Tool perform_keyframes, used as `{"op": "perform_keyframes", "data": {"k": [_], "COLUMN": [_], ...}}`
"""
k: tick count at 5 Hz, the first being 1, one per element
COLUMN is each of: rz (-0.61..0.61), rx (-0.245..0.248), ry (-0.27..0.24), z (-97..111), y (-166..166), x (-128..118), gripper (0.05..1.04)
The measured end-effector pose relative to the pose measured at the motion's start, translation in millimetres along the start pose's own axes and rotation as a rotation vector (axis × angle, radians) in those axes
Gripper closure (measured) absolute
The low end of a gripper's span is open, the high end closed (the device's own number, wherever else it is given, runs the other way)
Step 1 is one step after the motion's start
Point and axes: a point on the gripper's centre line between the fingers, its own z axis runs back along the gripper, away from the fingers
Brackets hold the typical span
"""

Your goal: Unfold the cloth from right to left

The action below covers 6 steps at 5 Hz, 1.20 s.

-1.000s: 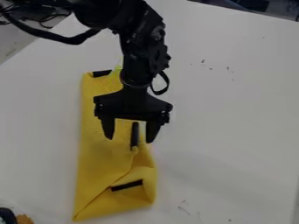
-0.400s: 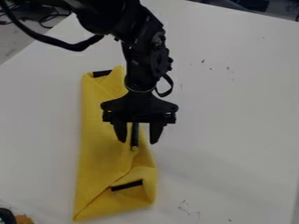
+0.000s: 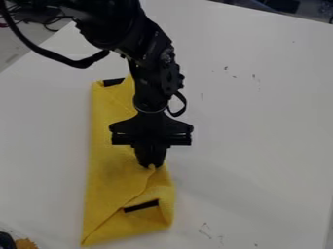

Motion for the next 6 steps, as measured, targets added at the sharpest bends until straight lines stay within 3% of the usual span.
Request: {"op": "perform_keyframes", "data": {"k": [1,2,3,4,5,6], "rz": [-0.001,0.015,0.052,0.154,0.233,0.278], "rx": [0.008,0.030,-0.005,-0.074,-0.101,-0.070], "ry": [0.017,0.029,-0.039,-0.107,-0.147,-0.190], "z": [-1,4,30,51,44,34], "y": [0,0,-4,22,79,130], "x": [0,1,4,-1,-1,2], "gripper": [1.002,1.017,1.018,1.018,1.018,1.018]}}
